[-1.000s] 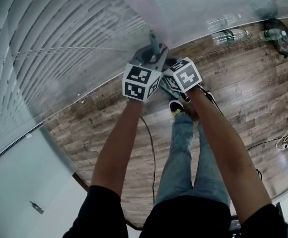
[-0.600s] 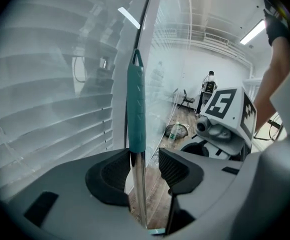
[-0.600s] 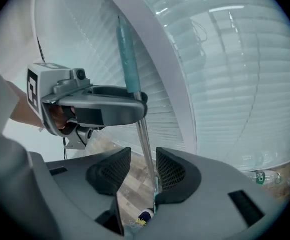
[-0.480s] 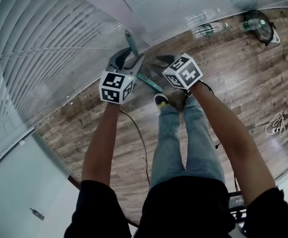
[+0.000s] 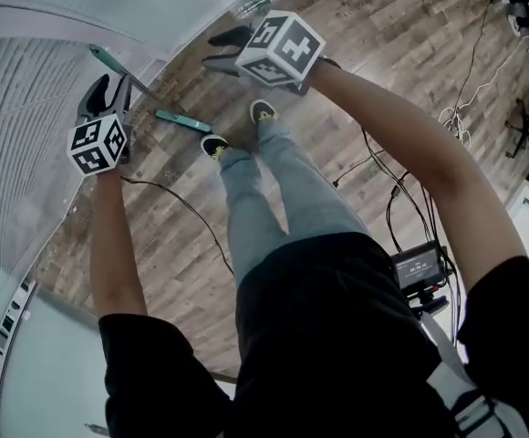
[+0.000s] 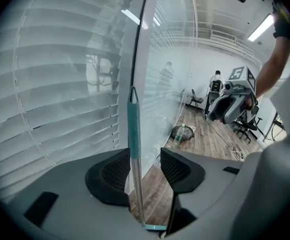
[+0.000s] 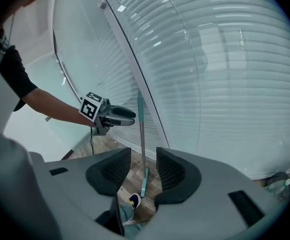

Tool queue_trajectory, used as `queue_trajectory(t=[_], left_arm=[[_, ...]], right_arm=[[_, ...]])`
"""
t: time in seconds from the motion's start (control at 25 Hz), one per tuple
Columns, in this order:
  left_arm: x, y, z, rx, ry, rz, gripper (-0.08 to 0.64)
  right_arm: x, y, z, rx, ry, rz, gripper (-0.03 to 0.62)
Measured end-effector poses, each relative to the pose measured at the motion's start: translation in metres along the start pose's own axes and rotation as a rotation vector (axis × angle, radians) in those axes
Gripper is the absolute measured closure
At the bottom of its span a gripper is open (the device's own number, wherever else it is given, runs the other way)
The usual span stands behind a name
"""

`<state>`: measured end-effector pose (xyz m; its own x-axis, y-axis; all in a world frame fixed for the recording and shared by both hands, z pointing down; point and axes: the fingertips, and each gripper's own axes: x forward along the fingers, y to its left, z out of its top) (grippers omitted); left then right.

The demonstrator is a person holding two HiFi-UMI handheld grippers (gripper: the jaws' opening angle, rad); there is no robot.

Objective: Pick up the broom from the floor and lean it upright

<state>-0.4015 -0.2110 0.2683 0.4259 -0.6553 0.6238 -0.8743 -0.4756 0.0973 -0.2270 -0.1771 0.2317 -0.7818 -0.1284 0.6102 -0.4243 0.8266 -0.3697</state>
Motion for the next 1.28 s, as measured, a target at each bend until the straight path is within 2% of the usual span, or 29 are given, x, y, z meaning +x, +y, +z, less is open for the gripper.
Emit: queue_trajectory(t=[0.12, 0.24, 0.4, 0.6, 0.72, 0.84, 0.96, 1.08, 1.16, 1.28], left_arm=[[0.002, -0.002, -0.01, -0.052, 0.001, 0.009, 0.364], [0.0, -0.012, -0.017, -0.097, 0.006, 0.017, 0.364], [-0.041, -0.007, -0.004, -0.165, -0.056, 0.077, 0.364], [-0.139, -0.056, 0.053, -0.087, -0.206, 0.121, 0.368], [-0.193, -0.096, 0.096, -0.106, -0.302, 0.119, 0.438], [-0.221, -0.126, 0.145, -0.144, -0.411, 0.117, 0.488], [-0.245, -0.153, 0.19, -0.113, -0.502, 0.121, 0.523], [-0.262, -0.177, 0.219, -0.09, -0.56, 0.131, 0.537], [-0.271, -0.191, 0.226, -0.113, -0.581, 0.144, 0.537], [-0.277, -0.206, 0.226, -0.167, -0.584, 0.158, 0.538]], right_arm=[[-0.028, 0.007, 0.001, -0.001, -0.008, 0.015, 0.426], [-0.062, 0.009, -0.005, -0.016, 0.004, -0.008, 0.426], [-0.1, 0.012, 0.024, -0.051, -0.075, -0.053, 0.426], [-0.172, 0.059, 0.071, -0.143, -0.223, -0.07, 0.428], [-0.22, 0.088, 0.106, -0.226, -0.309, -0.085, 0.442], [-0.26, 0.098, 0.136, -0.294, -0.376, -0.108, 0.503], [-0.293, 0.112, 0.158, -0.337, -0.458, -0.147, 0.537], [-0.32, 0.132, 0.176, -0.382, -0.556, -0.172, 0.554], [-0.335, 0.141, 0.179, -0.364, -0.602, -0.191, 0.557], [-0.35, 0.143, 0.179, -0.286, -0.68, -0.217, 0.565]])
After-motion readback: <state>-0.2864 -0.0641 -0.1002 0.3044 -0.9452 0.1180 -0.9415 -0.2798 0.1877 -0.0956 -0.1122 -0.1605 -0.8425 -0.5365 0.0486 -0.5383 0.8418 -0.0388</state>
